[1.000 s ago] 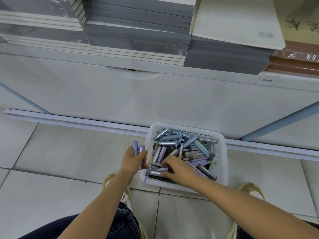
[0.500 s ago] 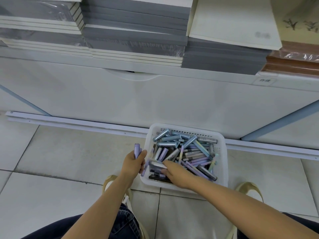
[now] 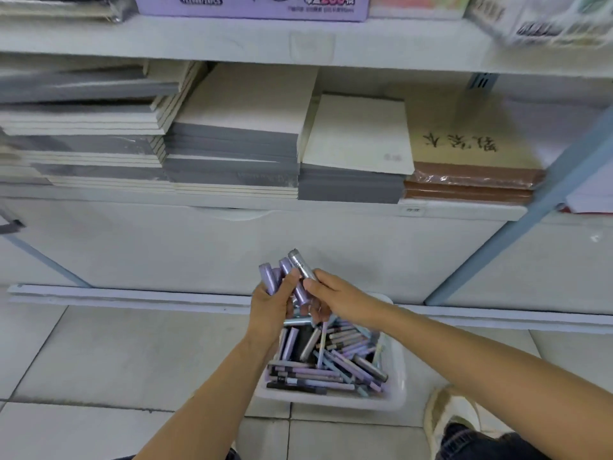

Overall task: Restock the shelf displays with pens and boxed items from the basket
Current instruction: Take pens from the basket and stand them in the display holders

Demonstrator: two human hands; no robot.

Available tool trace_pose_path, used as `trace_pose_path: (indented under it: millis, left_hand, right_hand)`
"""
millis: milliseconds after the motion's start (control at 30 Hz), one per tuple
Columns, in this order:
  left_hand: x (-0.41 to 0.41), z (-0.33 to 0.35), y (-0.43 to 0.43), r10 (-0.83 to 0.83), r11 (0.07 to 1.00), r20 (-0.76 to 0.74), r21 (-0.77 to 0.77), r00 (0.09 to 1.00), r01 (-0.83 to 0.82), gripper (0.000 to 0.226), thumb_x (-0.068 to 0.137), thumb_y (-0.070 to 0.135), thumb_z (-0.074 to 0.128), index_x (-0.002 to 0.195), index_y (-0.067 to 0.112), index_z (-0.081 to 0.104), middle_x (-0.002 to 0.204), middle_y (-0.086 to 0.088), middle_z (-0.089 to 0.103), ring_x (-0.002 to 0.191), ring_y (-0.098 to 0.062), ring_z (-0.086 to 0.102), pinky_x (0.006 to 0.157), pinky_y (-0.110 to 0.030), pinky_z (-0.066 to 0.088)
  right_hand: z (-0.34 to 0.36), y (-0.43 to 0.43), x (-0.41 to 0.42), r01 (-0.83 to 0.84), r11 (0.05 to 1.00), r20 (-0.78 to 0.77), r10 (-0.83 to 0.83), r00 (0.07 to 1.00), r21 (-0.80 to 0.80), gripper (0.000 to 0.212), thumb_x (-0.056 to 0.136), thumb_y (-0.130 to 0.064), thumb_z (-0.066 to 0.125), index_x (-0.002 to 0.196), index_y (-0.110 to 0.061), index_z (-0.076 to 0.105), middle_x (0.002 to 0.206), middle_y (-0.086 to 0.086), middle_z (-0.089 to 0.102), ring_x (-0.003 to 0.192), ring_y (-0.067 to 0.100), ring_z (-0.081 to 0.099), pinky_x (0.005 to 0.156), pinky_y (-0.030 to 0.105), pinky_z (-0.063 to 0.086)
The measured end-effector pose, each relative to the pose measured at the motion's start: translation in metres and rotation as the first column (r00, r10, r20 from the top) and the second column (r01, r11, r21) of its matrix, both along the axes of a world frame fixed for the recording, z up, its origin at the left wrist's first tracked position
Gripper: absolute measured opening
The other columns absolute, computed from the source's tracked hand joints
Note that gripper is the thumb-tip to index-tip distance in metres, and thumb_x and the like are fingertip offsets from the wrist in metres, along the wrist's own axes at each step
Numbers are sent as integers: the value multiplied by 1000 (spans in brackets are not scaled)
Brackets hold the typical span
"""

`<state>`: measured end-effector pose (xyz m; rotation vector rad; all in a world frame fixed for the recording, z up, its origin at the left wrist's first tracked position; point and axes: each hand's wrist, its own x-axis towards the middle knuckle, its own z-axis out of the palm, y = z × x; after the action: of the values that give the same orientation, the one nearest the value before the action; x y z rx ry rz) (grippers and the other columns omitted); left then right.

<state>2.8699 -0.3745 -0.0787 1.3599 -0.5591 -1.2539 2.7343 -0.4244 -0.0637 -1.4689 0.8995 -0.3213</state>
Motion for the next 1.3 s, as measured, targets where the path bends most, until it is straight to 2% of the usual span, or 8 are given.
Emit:
trace_pose_path:
  millis: [133,300,433,567,733,967,1133,1300]
  left_hand:
    - [-10,47,-11,63,991,59,-125,996,-55,25,94,27,61,83,5,65,55,-1,45,49,-11,36,44,-19,34]
    - [-26,108,-17,-25,952,173,-298,985,76,33,93,25,62,100,-8,64,68,-16,53,49,-13,38,44,-20,34]
    - [-40,153,-21,-26,918,206,-383,978,105,24,90,22,66,96,0,61,63,-8,50,48,-9,39,44,-19,35]
    - [-55,199,-24,-107,846,300,-473,948,245,11,86,25,69,93,18,63,64,9,64,50,-2,54,48,-14,43]
    - [-74,246,-30,-147,772,398,-525,905,357,11,84,28,72,87,22,62,59,16,63,51,0,56,50,-11,42]
    - [-88,292,-50,-113,740,438,-562,892,370,34,88,31,69,90,-2,61,66,-10,50,48,-10,38,47,-18,36]
    - [-97,316,-66,-156,726,432,-559,888,399,33,84,35,73,90,4,62,64,-6,44,53,-15,35,48,-21,34]
    - [-100,326,-81,-172,729,408,-559,897,394,29,77,38,76,81,14,62,57,0,42,52,-15,31,49,-24,34]
  right_hand:
    - [57,-18,-16,-77,989,-52,71,996,-127,33,106,-31,29,96,-8,50,74,7,62,59,16,54,59,28,40]
    - [121,-21,-37,-231,938,-204,181,962,-258,44,104,-39,30,93,-6,56,75,7,61,63,17,54,63,32,43]
    - [183,-20,-63,-198,863,-293,60,954,-466,57,93,-63,34,86,-16,66,75,-3,69,64,8,61,62,23,48]
    - [228,-20,-83,139,772,-24,-196,980,-620,24,98,-44,48,94,-22,57,79,-2,64,58,3,58,55,25,47]
    - [272,-13,-104,210,706,171,-127,977,-676,10,98,-17,55,106,-18,61,86,-4,65,76,8,62,65,25,49]
    - [344,-29,-148,461,544,421,-206,883,-701,15,100,-11,49,111,-10,59,96,6,63,82,13,65,67,25,54]
    - [366,-65,-171,570,361,453,-360,815,-738,16,100,-9,49,112,-5,57,92,5,63,75,8,65,66,23,54]
    - [358,-93,-168,505,345,340,-437,832,-791,12,99,-10,51,108,-12,59,93,5,62,81,16,64,67,26,55]
